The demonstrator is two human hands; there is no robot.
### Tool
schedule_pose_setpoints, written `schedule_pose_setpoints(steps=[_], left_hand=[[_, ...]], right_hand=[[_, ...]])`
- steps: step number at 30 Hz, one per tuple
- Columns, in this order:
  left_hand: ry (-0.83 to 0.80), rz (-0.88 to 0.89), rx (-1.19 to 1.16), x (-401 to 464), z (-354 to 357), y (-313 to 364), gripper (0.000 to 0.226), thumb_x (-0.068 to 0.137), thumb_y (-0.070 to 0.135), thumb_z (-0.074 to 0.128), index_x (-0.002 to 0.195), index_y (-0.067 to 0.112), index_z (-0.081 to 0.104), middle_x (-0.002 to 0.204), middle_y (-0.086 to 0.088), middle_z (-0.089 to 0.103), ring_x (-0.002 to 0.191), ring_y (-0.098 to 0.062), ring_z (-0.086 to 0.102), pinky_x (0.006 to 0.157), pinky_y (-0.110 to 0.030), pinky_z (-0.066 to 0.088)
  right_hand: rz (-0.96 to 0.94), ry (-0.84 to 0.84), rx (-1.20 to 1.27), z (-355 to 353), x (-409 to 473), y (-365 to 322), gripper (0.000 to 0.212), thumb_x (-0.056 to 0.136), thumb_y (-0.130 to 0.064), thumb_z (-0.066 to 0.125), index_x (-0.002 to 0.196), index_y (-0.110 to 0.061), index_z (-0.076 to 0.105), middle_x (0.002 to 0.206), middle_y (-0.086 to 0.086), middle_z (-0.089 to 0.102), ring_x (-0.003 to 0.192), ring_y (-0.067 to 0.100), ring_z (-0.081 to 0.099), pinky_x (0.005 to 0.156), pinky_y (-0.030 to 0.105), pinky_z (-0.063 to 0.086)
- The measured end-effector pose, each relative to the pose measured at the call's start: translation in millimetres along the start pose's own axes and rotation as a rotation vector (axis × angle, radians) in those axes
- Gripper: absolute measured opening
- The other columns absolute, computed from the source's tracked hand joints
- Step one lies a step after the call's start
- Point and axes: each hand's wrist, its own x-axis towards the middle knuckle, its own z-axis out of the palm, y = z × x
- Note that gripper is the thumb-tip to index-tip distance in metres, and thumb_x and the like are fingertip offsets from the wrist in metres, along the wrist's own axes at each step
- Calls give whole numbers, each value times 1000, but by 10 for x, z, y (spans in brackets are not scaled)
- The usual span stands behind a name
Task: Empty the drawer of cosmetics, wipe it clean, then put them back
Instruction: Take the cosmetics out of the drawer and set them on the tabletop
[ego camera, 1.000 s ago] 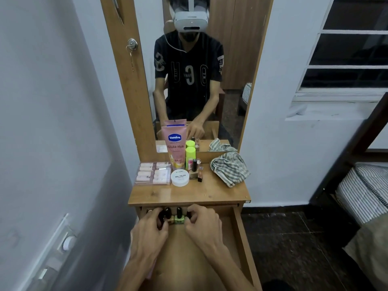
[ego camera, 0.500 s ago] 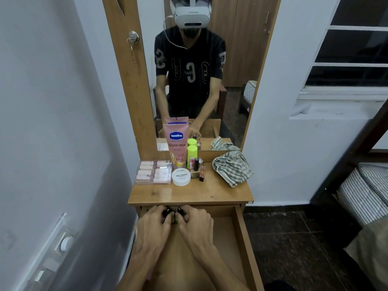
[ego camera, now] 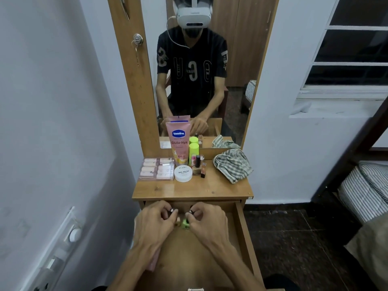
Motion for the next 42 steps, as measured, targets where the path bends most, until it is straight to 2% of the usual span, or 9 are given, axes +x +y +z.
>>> schedule_pose_setpoints(steps=[1,4,9,12,16,26,35,40,42], left_hand=[[7,16,-16,12,-57,42,17,73,39,83,73,31,68,57,16,60,57,1,56,57,-23,46],[32,43,-66,119,-195,225,18,73,39,81,71,31,65,55,18,62,55,2,58,53,-14,39],[23,96,-156,502,-255,555,13,75,39,77,74,29,69,59,18,65,60,3,62,57,-20,50],[34,137,-138,733,-187,701,14,77,41,75,79,27,72,62,16,66,62,4,61,57,-19,45],[14,146,-136,972,-47,827,15,80,40,77,81,25,74,65,14,67,64,3,60,57,-17,44],[-10,112,-134,1193,106,919,17,79,39,79,79,22,74,66,11,69,66,-5,65,65,-32,58],[-12,116,-174,1185,95,879,25,78,46,81,80,22,76,69,10,71,68,-3,66,66,-35,60],[4,88,-195,1155,70,844,29,78,54,78,78,26,75,65,14,69,66,3,64,57,-18,48],[11,102,-228,1105,49,804,25,82,53,75,79,28,75,66,15,68,67,4,63,58,-12,44]], right_hand=[[-14,-1,5,-83,-3,-5,13,83,-44,75,87,-32,75,64,-25,61,64,-6,63,62,8,47],[-42,26,40,-360,70,-64,9,83,-41,77,84,-33,74,68,-21,66,66,-5,65,63,11,52],[-46,183,78,-692,411,-196,14,82,-37,76,87,-25,80,74,-15,72,67,1,66,67,25,57],[-36,223,57,-750,622,-216,15,82,-38,76,89,-25,81,75,-15,72,70,1,65,69,30,60],[-16,206,-10,-731,811,-187,18,81,-41,76,90,-27,81,72,-15,71,71,2,65,70,32,60],[-61,195,4,-625,984,-179,14,82,-39,76,88,-27,80,68,-16,69,69,1,65,72,32,60],[-81,183,7,-598,1000,-185,15,84,-37,76,94,-27,81,77,-14,74,73,1,66,73,31,60],[-79,153,-1,-604,1000,-150,23,82,-39,79,102,-27,80,79,-15,73,75,0,66,73,27,59],[-80,147,-4,-613,976,-143,30,81,-39,80,109,-27,78,82,-15,73,79,1,67,76,28,60]])
